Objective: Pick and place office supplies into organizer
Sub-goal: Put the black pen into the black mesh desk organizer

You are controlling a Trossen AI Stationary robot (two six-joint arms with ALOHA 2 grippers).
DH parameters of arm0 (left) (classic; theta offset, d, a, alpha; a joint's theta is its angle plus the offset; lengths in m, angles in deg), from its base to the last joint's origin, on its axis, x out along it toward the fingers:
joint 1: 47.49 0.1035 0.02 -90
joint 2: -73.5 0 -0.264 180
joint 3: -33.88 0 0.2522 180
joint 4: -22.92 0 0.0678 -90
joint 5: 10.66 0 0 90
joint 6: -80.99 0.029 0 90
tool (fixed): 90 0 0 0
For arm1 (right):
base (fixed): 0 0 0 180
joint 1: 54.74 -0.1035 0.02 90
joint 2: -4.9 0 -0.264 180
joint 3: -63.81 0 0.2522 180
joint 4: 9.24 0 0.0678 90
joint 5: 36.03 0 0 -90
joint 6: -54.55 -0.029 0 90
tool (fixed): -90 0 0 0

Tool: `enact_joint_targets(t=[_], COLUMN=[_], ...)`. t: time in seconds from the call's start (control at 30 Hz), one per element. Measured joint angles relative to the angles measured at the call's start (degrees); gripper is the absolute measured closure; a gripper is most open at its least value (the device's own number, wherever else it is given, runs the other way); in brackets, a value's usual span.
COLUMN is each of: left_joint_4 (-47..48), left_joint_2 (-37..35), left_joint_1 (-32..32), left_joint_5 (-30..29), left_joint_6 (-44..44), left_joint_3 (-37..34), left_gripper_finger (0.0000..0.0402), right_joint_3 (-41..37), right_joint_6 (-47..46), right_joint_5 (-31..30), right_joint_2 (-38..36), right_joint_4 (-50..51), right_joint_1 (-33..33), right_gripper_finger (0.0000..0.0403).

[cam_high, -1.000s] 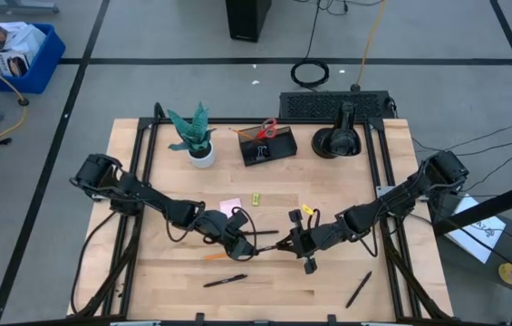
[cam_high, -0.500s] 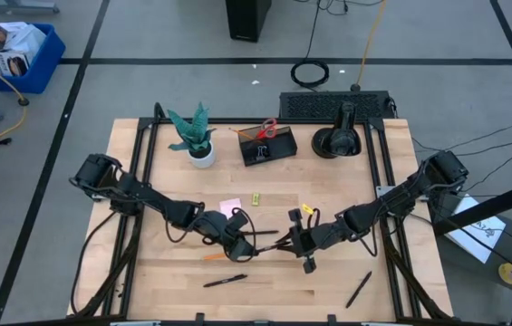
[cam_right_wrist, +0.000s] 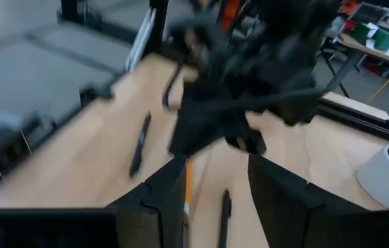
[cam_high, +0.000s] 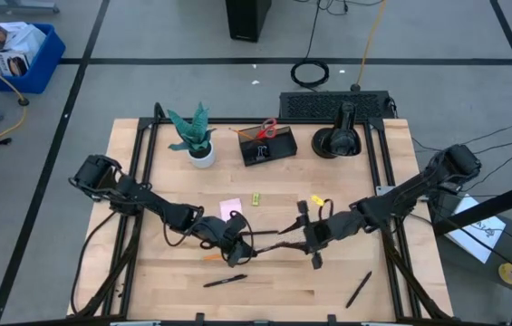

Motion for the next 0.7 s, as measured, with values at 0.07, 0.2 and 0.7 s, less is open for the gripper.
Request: enact_joint_targets(t=[0.07, 0.2, 0.7], left_joint_4=[0.01, -0.64, -10.29], left_joint_2=[0.00, 0.00, 0.00], left_joint_1=[-0.47, -0.97, -1.16], left_joint_5=[-2.69, -6.12, -14.37], left_joint_6=[1.79, 4.96, 17.53], left_joint_3=[0.00, 0.00, 0.02], left_gripper_finger=[0.0367, 0.0364, 0.0367], right_joint_3=[-1.28, -7.36, -35.61], right_joint_6=[-3.92, -9.41, -15.23], right_joint_5=[0.04, 0.15, -1.78], right_joint_2=[-2.52, -6.64, -9.30], right_joint_4=[-0.17, -5.89, -56.83], right_joint_1=[0.00, -0.10, -0.14], right_gripper_finger=[0.0254, 0.0258, 0.0256])
